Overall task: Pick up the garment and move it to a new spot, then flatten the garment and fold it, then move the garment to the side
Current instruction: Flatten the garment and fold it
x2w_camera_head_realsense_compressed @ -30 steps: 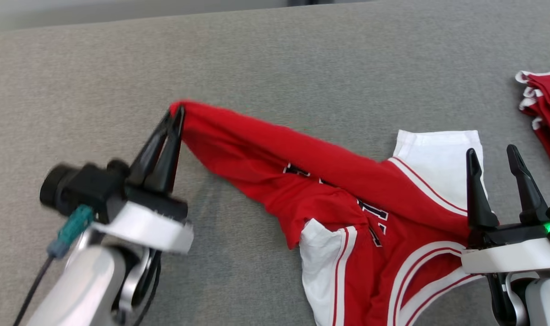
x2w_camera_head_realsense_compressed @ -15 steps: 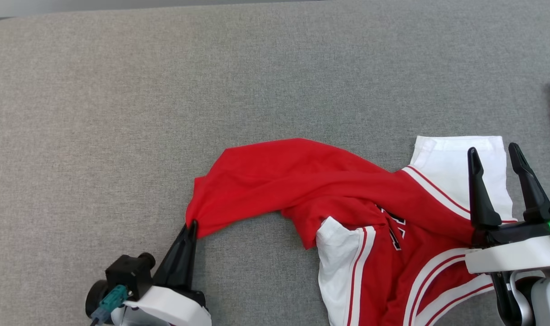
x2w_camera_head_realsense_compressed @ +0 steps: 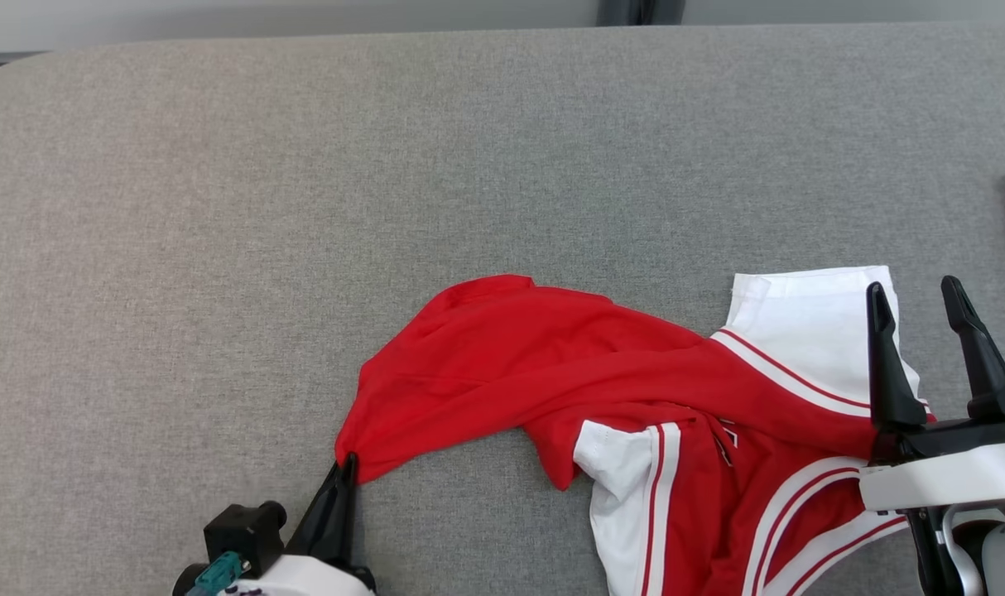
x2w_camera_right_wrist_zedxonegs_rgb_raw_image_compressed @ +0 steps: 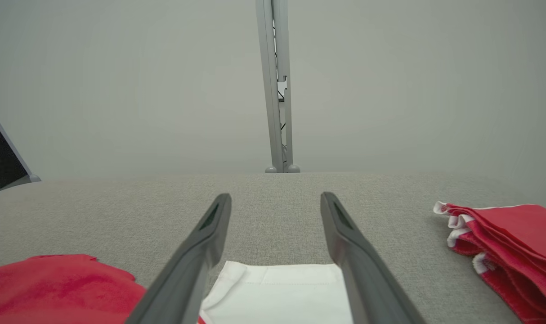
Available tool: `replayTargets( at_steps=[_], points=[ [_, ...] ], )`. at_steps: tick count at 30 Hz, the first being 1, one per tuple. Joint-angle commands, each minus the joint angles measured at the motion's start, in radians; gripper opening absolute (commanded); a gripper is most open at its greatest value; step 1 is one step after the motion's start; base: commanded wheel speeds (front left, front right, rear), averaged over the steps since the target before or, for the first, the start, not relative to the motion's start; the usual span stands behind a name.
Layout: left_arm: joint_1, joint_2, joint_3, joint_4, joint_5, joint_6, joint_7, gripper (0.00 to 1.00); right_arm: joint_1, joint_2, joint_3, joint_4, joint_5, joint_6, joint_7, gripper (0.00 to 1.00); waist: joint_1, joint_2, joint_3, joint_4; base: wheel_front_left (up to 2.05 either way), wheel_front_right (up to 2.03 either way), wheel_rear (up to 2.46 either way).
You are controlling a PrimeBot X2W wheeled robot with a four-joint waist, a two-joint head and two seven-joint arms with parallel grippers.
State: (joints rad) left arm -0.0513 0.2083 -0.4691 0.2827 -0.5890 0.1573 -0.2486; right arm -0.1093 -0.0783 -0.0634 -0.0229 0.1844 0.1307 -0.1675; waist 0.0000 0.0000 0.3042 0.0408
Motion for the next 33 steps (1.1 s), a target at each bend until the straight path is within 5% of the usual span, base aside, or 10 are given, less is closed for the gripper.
replayTargets(
  at_steps=[1,2,15,33],
  points=[
    [-0.018,-0.006,0.007,0.012,-0.008,-0.011,-0.003,0.62,0.010,-0.004,-0.003,-0.007,-0.002,0.000,0.000,1.00,0.0000,0.0000,-0.008,-0.003,0.00,0.00,0.00],
    [-0.035,-0.013,0.017,0.001,-0.005,-0.023,-0.010,1.00,0.012,-0.003,-0.006,-0.010,-0.005,0.000,0.001,1.00,0.0000,0.0000,-0.018,-0.006,0.00,0.00,0.00],
    [-0.072,0.030,0.169,-0.189,0.133,0.021,-0.017,1.00,0.054,-0.006,-0.003,-0.032,-0.031,0.000,0.026,1.00,0.0000,0.0000,-0.109,-0.032,0.00,0.00,0.00],
    [-0.024,0.083,0.180,-0.205,0.138,0.056,0.022,1.00,0.110,-0.001,-0.009,-0.037,-0.027,0.000,0.041,1.00,0.0000,0.0000,-0.151,-0.047,0.00,0.00,0.00]
  ],
)
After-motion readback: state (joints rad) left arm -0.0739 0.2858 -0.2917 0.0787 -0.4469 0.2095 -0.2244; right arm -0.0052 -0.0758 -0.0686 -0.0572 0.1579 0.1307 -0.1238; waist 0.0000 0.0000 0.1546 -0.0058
